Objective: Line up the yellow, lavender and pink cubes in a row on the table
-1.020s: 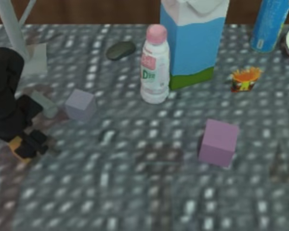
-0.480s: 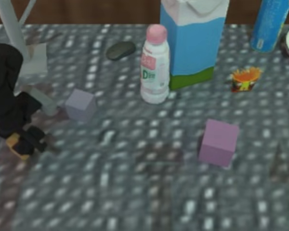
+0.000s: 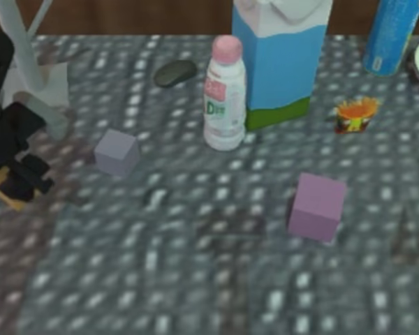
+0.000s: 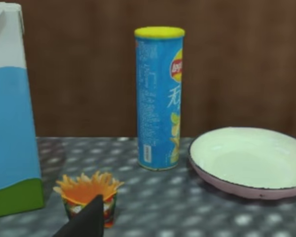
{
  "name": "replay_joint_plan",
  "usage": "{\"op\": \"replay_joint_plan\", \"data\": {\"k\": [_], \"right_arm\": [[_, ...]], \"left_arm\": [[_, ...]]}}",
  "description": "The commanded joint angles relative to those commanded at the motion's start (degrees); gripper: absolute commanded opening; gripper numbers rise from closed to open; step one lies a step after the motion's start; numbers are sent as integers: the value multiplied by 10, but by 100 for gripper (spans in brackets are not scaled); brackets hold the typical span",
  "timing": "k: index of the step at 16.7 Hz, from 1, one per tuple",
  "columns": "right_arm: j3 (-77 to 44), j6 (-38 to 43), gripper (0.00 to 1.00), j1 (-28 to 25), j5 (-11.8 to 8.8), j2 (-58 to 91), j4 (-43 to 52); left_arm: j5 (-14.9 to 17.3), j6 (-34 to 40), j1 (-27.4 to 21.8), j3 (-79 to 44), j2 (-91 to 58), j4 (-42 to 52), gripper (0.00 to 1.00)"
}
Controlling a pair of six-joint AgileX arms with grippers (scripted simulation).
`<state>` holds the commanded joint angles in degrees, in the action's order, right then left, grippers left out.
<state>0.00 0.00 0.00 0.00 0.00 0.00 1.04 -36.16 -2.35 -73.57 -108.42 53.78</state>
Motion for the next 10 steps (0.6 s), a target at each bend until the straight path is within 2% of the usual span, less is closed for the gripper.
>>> {"op": "replay_joint_plan", "data": {"k": [6, 10], "right_arm": [[0, 0, 100, 0, 0, 0, 0], [0, 0, 100, 0, 0, 0, 0]], "left_arm": [[-1, 18, -17, -13, -12, 5, 0], [-4, 124, -86, -87, -60, 37, 0]]}}
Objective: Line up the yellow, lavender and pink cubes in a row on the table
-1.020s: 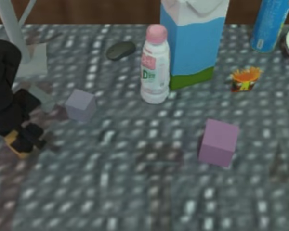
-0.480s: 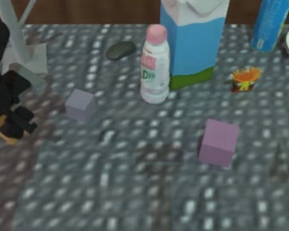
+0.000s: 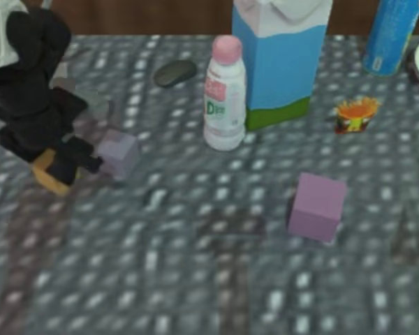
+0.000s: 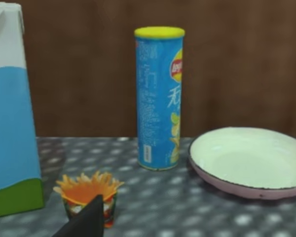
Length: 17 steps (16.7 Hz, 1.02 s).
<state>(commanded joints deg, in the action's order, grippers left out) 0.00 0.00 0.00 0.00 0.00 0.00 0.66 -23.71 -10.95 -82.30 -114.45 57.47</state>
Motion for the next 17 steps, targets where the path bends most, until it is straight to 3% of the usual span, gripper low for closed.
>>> {"op": "replay_joint_plan", "data": {"k": [4, 12, 17], "right_arm": [[0, 0, 100, 0, 0, 0, 0], [0, 0, 100, 0, 0, 0, 0], [0, 0, 100, 0, 0, 0, 0]], "left_arm": [[-4, 181, -105, -100, -67, 48, 0], [-9, 622, -339, -301, -186, 144, 0], [-17, 767, -429, -375, -210, 166, 0]]}}
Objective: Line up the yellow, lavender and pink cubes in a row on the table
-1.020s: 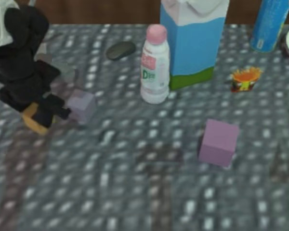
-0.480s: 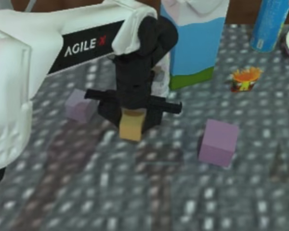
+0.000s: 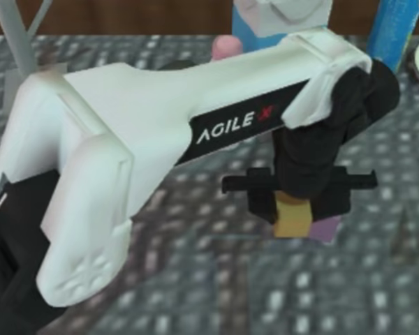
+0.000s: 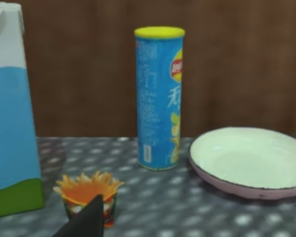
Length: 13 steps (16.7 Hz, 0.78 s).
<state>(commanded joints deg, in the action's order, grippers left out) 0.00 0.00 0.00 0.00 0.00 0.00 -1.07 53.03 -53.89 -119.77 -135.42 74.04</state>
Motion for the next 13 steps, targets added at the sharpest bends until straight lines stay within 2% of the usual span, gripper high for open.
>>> {"op": "replay_joint_plan", "data": {"k": [8, 13], "right_arm": [[0, 0, 100, 0, 0, 0, 0], [0, 0, 100, 0, 0, 0, 0]], "left_arm": [[-1, 13, -9, 2, -1, -9, 0], [-1, 13, -7, 77, -22, -110, 0]]}}
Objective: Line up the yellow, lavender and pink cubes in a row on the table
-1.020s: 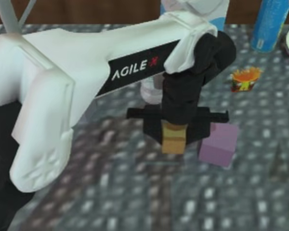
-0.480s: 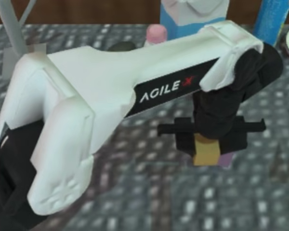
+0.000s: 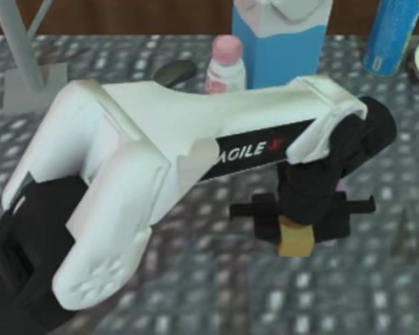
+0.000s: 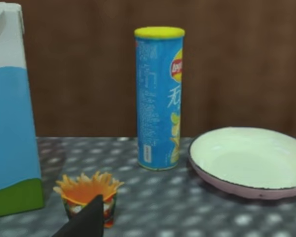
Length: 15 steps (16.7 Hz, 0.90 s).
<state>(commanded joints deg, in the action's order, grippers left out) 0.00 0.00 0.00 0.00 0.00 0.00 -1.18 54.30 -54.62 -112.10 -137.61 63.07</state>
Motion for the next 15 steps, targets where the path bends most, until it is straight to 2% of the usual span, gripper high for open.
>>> {"op": "replay_joint_plan", "data": {"k": [6, 15], "right_arm": [[0, 0, 100, 0, 0, 0, 0], [0, 0, 100, 0, 0, 0, 0]], "left_arm": [[0, 0, -1, 24, -9, -26, 0], [0, 0, -1, 24, -9, -26, 68]]}}
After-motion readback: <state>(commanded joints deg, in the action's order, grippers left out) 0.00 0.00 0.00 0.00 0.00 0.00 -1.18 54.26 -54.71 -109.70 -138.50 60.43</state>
